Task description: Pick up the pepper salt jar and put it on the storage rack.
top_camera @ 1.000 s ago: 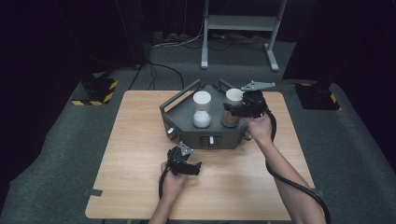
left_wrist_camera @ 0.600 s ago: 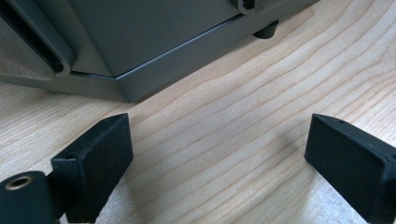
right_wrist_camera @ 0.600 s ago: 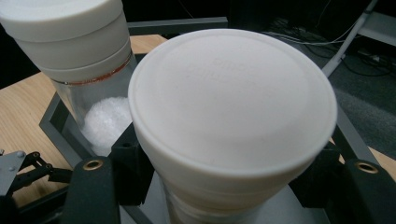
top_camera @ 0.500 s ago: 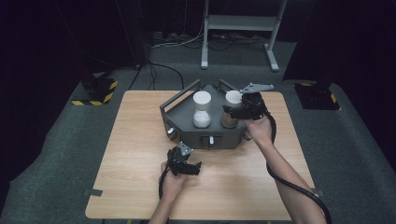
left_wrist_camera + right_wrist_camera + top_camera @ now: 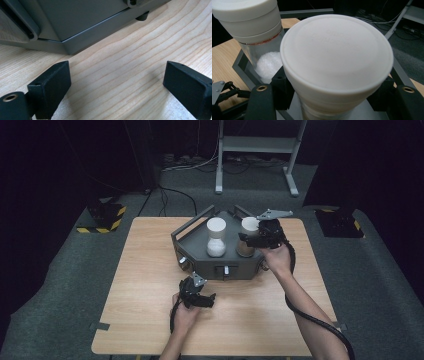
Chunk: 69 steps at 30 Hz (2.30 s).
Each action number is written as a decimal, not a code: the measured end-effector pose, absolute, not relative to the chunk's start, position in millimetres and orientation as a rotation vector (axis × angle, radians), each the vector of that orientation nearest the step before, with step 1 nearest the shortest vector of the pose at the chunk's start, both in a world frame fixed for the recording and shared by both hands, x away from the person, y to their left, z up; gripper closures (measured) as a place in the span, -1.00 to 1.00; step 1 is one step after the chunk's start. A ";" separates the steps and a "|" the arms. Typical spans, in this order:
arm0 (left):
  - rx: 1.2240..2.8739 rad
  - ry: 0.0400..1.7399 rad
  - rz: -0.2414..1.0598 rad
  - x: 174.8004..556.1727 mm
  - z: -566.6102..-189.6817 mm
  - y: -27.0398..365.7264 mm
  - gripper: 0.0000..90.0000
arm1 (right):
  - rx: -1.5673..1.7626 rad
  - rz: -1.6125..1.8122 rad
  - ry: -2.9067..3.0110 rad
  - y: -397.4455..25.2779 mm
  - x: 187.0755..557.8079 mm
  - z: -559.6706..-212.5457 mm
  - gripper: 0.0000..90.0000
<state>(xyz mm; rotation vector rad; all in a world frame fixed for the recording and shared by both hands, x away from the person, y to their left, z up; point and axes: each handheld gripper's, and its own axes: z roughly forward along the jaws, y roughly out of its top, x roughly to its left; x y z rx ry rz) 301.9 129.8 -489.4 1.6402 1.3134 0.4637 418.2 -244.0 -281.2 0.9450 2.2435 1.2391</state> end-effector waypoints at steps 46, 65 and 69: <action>1.639 1.313 0.463 301.9 -489.4 130.0 -0.82 | 0.938 1.293 2.236 -260.7 408.7 -289.2 -0.70; 1.640 1.313 0.464 301.9 -489.4 129.9 -0.82 | 0.951 1.300 2.222 -293.4 386.7 -306.7 -0.68; 1.639 1.314 0.464 301.8 -489.5 129.8 -0.82 | 0.957 1.289 2.225 -297.9 382.2 -311.1 -0.68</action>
